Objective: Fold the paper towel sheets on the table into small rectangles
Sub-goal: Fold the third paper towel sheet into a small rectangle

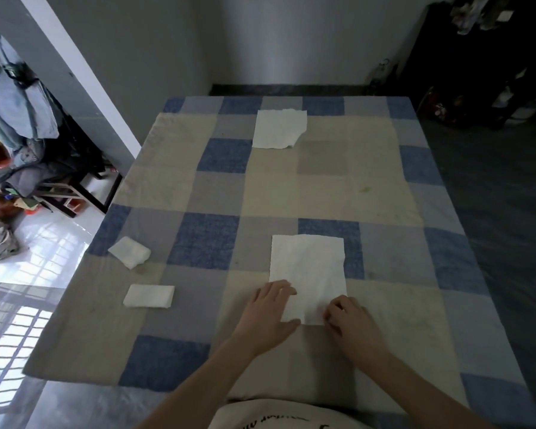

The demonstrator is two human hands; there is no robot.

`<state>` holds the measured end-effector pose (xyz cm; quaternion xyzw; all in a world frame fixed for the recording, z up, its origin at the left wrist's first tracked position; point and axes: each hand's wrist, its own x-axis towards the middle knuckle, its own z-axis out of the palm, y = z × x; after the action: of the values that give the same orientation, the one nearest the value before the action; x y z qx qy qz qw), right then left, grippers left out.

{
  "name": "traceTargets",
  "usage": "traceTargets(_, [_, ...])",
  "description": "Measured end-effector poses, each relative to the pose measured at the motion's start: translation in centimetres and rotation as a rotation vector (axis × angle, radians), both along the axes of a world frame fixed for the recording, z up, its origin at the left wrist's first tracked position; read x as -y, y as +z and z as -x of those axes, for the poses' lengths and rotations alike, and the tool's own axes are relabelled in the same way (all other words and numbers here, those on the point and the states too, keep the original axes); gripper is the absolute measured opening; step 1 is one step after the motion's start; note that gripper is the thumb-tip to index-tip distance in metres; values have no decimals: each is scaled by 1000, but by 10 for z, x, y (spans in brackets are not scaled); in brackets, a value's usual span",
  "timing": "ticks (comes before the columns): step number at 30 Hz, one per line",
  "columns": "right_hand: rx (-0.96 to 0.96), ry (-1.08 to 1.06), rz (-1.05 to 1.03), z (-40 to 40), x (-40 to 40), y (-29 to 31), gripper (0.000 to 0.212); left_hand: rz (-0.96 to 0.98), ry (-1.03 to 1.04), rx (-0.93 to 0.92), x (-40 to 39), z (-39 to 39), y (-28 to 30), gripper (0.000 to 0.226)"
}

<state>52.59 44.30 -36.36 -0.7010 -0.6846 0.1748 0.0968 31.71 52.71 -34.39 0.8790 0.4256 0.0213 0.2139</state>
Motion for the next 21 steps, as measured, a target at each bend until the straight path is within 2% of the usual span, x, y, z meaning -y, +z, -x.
traceTargets(3, [-8,15,9,0,-5,1,28,69,-142,-119,0,-6,-12,74])
traceTargets(5, [18,65,55,1,-9,4,37,23,-148,-130,-3,-7,-18,64])
traceTargets(8, [67,69,124,4,-10,3,47,-48,-161,-62,-12,-6,-15,35])
traceTargets(10, [79,42,125,5,-13,4,48,-92,-173,-12,-17,-8,-12,27])
traceTargets(12, [97,25,102,6,-17,3,41,-65,-140,-9,-19,-11,-5,32])
traceTargets(14, [146,20,34,6,-21,5,37,2,-113,-43,-20,-12,-1,49])
traceTargets(16, [128,-4,-35,7,-24,7,33,15,-148,-90,-20,-12,-1,54])
traceTargets(20, [13,-57,-65,3,-29,15,6,-7,-151,-91,-22,-11,0,23])
traceTargets(21, [-11,-70,-41,2,-30,19,8,8,-112,-77,-23,-12,1,19])
